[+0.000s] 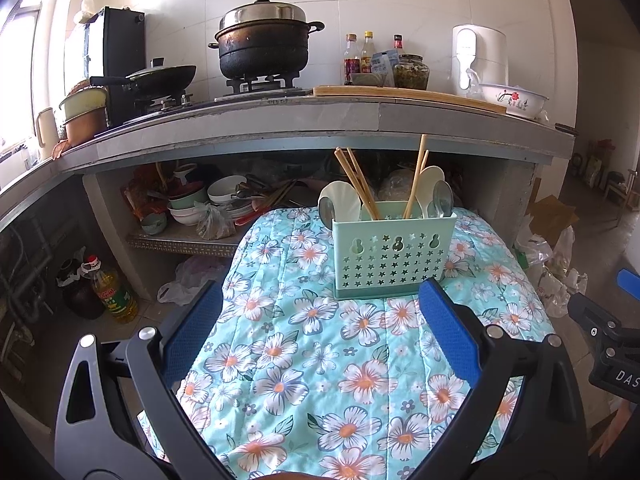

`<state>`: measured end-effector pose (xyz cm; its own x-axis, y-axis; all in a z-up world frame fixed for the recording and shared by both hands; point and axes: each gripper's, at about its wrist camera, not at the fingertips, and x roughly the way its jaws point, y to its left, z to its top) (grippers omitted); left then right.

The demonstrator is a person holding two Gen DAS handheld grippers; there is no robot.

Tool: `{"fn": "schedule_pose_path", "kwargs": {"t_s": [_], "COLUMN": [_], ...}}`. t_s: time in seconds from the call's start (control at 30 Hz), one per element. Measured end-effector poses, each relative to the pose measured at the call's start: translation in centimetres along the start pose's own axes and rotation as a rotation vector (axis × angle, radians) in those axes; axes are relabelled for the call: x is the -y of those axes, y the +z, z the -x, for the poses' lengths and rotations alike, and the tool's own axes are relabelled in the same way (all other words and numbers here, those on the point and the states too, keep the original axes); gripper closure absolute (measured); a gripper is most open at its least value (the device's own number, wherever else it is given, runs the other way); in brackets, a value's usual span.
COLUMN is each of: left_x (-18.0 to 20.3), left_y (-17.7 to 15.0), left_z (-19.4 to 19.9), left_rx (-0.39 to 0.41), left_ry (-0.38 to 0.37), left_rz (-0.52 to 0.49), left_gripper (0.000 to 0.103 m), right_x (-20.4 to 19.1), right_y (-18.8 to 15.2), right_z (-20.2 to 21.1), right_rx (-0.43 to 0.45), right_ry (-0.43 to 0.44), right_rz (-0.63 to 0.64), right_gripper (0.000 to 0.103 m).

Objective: Organize utensils

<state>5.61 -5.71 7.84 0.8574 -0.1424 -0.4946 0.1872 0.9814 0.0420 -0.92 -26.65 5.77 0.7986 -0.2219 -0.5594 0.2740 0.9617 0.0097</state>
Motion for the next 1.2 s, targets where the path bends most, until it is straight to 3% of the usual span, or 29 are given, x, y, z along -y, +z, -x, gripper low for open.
{"fn": "schedule_pose_path", "kwargs": {"t_s": [1.2], "left_x": [0.0], "left_y": [-0.27], "left_z": [-0.17], "left_rx": [-0.008], "left_ry": [-0.003], "left_rz": [-0.002], "left_gripper": [0.008], "right_x": [-0.02], "right_y": [0.03], "right_z": [0.04], "right_rx": [0.001], "right_ry": [0.0], "right_rz": [0.001], "right_gripper": [0.006]}}
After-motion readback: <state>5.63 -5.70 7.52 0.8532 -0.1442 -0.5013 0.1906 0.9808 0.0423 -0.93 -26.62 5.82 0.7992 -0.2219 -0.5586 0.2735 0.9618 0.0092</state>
